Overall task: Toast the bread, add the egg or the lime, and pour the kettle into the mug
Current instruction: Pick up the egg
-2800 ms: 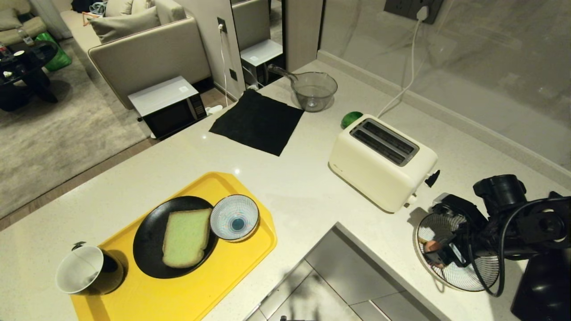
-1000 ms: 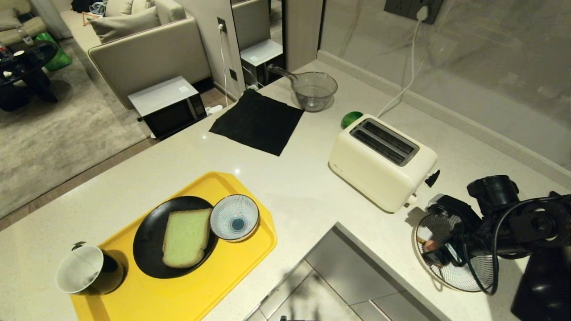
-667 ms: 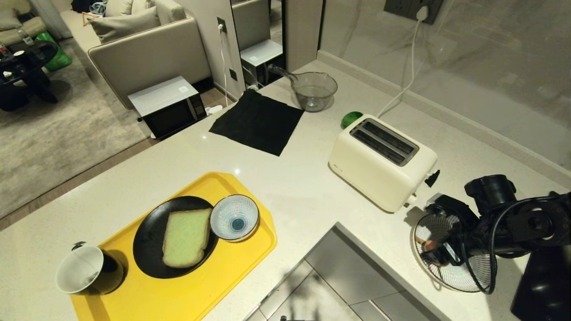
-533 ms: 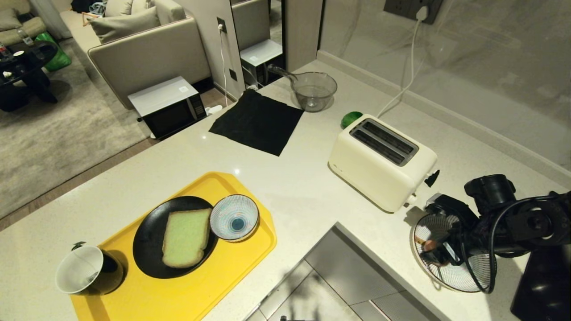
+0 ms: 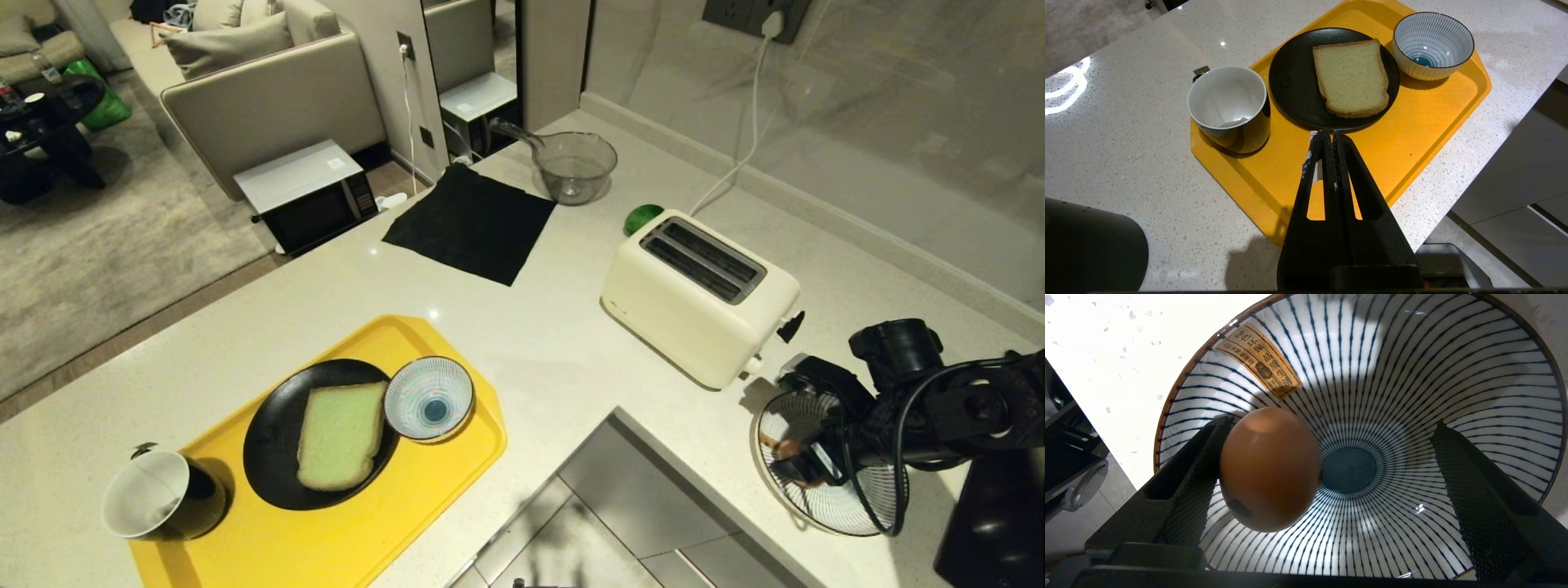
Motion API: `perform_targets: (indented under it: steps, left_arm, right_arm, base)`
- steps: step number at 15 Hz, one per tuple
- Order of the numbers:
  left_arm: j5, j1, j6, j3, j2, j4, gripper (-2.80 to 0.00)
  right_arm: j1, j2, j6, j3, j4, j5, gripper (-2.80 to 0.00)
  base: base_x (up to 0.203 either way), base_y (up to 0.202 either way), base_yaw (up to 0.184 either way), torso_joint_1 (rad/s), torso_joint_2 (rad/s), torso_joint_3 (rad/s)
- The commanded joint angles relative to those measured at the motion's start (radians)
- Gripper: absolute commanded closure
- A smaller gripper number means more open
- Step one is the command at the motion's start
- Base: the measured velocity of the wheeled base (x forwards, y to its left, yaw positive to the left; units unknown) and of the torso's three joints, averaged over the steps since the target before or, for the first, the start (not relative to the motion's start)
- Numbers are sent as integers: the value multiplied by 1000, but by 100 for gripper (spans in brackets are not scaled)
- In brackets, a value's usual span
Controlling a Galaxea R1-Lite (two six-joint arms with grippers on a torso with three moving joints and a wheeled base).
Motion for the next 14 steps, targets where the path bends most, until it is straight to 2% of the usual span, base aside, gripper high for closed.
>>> perform_targets:
  steps: [1, 10, 11, 14]
  left_arm:
    - [1, 0, 0, 0, -1, 0, 0]
    - [0, 0, 1, 0, -1, 0, 0]
    - [0, 0, 0, 0, -1, 0, 0]
    - [0, 0, -1, 0, -1, 0, 0]
  right_arm:
    - [0, 1, -3, 7, -5, 0, -280]
    - [0, 1, 0, 19, -7, -27, -280]
    - [0, 1, 0, 21, -7, -29, 0]
    - [0, 1, 1, 24, -7, -27, 0]
  base:
    - [0, 0, 0, 0, 0, 0]
    - [0, 0, 0, 0, 0, 0]
    - [0, 0, 0, 0, 0, 0]
    - [0, 0, 0, 0, 0, 0]
